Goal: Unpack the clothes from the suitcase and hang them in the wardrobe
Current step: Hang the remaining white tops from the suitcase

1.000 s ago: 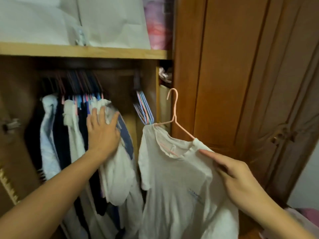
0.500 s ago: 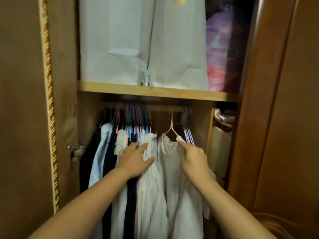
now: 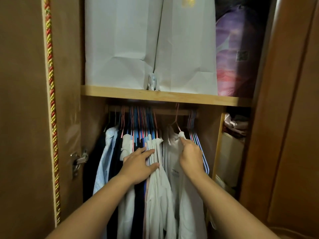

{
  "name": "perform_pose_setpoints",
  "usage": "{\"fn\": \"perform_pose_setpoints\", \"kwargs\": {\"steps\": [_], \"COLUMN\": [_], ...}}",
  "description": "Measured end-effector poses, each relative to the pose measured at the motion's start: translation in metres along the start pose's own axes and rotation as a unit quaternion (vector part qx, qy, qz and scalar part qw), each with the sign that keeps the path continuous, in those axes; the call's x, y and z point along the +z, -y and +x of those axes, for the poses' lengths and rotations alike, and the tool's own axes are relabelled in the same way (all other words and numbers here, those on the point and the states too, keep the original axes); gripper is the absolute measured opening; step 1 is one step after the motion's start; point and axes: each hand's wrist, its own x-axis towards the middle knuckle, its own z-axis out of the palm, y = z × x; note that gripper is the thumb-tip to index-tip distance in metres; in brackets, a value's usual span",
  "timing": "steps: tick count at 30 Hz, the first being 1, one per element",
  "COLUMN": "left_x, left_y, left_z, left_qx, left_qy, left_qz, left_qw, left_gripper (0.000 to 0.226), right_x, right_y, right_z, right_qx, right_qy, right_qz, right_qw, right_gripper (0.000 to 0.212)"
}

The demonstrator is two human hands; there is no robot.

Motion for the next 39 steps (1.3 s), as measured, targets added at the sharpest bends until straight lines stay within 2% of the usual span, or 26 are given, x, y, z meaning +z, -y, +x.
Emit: {"fn": "perform_pose_setpoints", "kwargs": {"steps": [3,5,8,9,11,13,15,16,18,19,20,21,22,23,24,25,28,34,39], "left_x": [-0.001,-0.001,-0.002,-0.003,-0.001,-0.002,-0.003,-0.004,-0.005,-0.004,-0.003,-0.001,0.001,0.003,0.005,0.007,0.004,0.003,0.001], "left_y": [0.001,0.002,0.009,0.012,0.016,0.015,0.016,0.017,0.017,0.015,0.013,0.009,0.006,0.002,0.000,0.000,0.003,0.003,0.006], "left_z": [-0.004,-0.007,-0.007,-0.006,-0.004,-0.001,-0.001,-0.001,-0.006,-0.010,-0.012,-0.014,-0.016,-0.017,-0.018,-0.019,-0.018,-0.016,-0.015], "left_qx": [-0.001,0.001,0.004,0.003,-0.001,-0.025,-0.043,-0.036,-0.008,0.000,0.001,-0.001,-0.001,0.001,0.001,-0.001,-0.005,-0.008,-0.010], "left_qy": [-0.004,-0.007,-0.003,0.000,-0.013,-0.033,-0.050,-0.050,-0.019,0.001,0.017,0.026,0.028,0.028,0.027,0.028,0.038,0.031,0.023], "left_qz": [0.000,-0.001,-0.028,-0.042,-0.074,-0.149,-0.192,-0.169,-0.080,-0.041,-0.015,0.000,0.009,0.015,0.018,0.021,0.028,0.011,0.000], "left_qw": [1.000,1.000,1.000,0.999,0.997,0.988,0.979,0.984,0.997,0.999,1.000,1.000,1.000,1.000,0.999,0.999,0.999,0.999,1.000], "left_gripper": [0.067,0.066,0.065,0.065,0.060,0.054,0.051,0.051,0.051,0.052,0.053,0.053,0.054,0.055,0.056,0.057,0.059,0.060,0.062], "right_x": [0.009,0.016,0.020,0.023,0.034,0.045,0.047,0.040,0.018,0.008,0.001,-0.001,-0.004,-0.008,-0.004,-0.005,-0.011,-0.019,-0.022], "right_y": [-0.007,-0.010,-0.008,-0.005,0.014,0.040,0.057,0.056,0.037,0.020,0.001,-0.020,-0.037,-0.050,-0.061,-0.066,-0.065,-0.041,-0.033], "right_z": [0.010,0.010,-0.007,-0.017,-0.026,-0.016,-0.007,-0.004,-0.004,-0.006,-0.007,-0.007,-0.006,-0.007,-0.005,-0.004,-0.001,0.005,-0.008], "right_qx": [0.006,0.007,0.065,0.091,0.123,0.111,0.040,-0.004,-0.059,-0.075,-0.081,-0.079,-0.074,-0.068,-0.056,-0.056,-0.090,-0.043,-0.017], "right_qy": [0.113,0.155,0.121,0.105,0.130,0.192,0.270,0.303,0.397,0.441,0.453,0.392,0.282,0.173,0.115,0.094,0.108,0.097,0.073], "right_qz": [-0.041,-0.011,0.121,0.144,0.128,0.130,0.126,0.128,0.157,0.135,0.081,0.009,-0.085,-0.188,-0.278,-0.333,-0.380,-0.304,-0.178], "right_qw": [0.993,0.988,0.983,0.980,0.975,0.966,0.954,0.944,0.902,0.884,0.884,0.917,0.953,0.964,0.952,0.937,0.914,0.947,0.981], "right_gripper": [0.057,0.061,0.066,0.061,0.047,0.041,0.052,0.056,0.059,0.062,0.067,0.067,0.062,0.053,0.044,0.040,0.028,0.031,0.024]}}
